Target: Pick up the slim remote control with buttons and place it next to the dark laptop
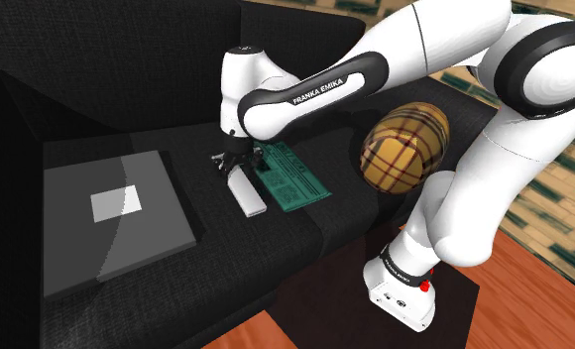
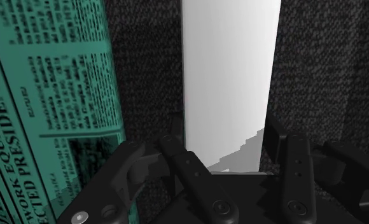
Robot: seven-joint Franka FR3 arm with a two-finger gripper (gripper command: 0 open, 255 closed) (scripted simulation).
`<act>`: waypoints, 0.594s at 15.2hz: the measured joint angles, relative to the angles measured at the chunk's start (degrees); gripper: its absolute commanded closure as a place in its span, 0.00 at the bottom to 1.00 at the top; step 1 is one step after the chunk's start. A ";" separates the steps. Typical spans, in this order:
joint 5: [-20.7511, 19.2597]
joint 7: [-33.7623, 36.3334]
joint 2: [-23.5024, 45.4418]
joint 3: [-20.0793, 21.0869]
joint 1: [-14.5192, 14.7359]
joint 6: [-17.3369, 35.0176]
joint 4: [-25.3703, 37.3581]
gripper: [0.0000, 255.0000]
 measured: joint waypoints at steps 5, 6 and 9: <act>-0.07 0.06 1.22 0.01 0.02 2.00 -0.78 1.00; -0.07 0.08 1.23 0.01 0.03 2.06 -0.81 1.00; -0.07 0.09 1.25 0.02 0.04 2.09 -0.83 0.00</act>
